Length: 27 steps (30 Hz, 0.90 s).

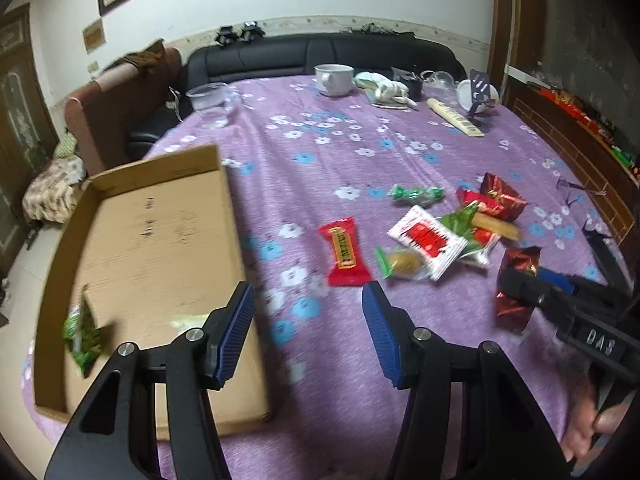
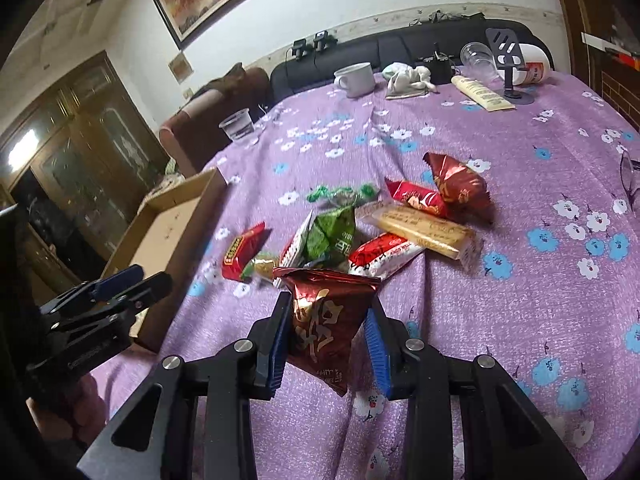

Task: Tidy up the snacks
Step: 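Grasp the dark red chip bag with the right gripper while the left gripper grasps the red candy packet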

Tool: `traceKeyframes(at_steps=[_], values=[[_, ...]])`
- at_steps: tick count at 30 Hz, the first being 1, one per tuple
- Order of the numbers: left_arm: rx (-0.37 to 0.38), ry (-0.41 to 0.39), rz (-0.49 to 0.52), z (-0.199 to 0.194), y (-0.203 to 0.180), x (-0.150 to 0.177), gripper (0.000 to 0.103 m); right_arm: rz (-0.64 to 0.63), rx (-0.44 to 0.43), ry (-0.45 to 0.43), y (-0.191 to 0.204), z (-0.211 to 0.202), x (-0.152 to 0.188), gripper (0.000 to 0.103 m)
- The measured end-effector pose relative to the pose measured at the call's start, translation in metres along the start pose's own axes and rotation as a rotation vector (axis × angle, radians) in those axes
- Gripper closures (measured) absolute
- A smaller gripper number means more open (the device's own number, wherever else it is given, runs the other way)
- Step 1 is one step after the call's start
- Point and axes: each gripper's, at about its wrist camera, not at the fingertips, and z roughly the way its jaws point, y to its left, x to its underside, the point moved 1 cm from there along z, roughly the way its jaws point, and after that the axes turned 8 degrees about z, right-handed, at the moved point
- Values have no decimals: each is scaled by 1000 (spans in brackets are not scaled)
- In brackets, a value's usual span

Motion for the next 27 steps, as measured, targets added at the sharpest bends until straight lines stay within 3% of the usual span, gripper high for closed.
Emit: traceKeyframes(at_steps=[5, 12, 16, 18, 26, 27], values=[[92, 60, -37, 23, 3, -22, 48, 32, -12, -14, -6, -4, -3, 67], [102, 143, -57, 63, 1, -40, 49, 67, -40, -11, -12, -7, -5, 67], [110, 185, -64, 81, -2, -39, 59, 61, -46, -9, -11, -7, -4, 67], [101, 192, -45, 87, -8, -39, 72, 60, -48, -9, -11, -7, -4, 67], [49, 173, 18, 91, -20, -33, 76, 49, -48, -11, -9, -7, -4, 67], [40, 166, 19, 89, -21, -32, 86, 46, -49, -14, -9, -7, -4, 67]])
